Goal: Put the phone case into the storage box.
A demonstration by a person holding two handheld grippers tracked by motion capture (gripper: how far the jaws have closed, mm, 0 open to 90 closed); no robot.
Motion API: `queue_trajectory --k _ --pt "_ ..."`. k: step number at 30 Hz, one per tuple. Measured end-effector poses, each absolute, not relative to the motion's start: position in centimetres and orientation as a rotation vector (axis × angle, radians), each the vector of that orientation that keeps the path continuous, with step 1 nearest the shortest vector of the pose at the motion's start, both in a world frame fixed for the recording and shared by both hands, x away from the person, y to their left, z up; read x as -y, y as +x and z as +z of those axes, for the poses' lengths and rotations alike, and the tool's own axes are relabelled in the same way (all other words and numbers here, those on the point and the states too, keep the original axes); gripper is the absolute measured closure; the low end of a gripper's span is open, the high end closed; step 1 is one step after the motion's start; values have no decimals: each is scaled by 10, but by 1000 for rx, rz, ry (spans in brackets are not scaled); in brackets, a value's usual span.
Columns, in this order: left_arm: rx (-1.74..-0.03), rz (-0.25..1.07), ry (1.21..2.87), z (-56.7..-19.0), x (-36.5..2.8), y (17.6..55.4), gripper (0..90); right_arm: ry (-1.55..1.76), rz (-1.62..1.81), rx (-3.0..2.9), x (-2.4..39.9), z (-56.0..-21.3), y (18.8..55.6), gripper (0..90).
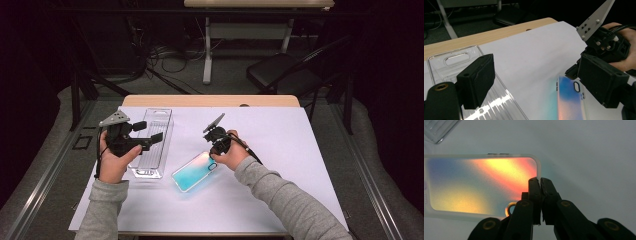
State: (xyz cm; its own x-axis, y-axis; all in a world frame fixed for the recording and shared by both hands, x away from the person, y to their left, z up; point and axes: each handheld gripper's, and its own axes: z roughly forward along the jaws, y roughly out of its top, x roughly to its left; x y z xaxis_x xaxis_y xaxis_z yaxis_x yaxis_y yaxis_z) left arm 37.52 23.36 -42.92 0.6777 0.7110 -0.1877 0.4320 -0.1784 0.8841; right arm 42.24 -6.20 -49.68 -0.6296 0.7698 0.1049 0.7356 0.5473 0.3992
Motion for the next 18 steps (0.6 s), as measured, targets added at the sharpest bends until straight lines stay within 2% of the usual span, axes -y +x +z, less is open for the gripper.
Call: queue_trajectory --k 18 --pt "-903 313 1810 -429 -232 374 143 1190 771 -2580 66 -476 411 876"
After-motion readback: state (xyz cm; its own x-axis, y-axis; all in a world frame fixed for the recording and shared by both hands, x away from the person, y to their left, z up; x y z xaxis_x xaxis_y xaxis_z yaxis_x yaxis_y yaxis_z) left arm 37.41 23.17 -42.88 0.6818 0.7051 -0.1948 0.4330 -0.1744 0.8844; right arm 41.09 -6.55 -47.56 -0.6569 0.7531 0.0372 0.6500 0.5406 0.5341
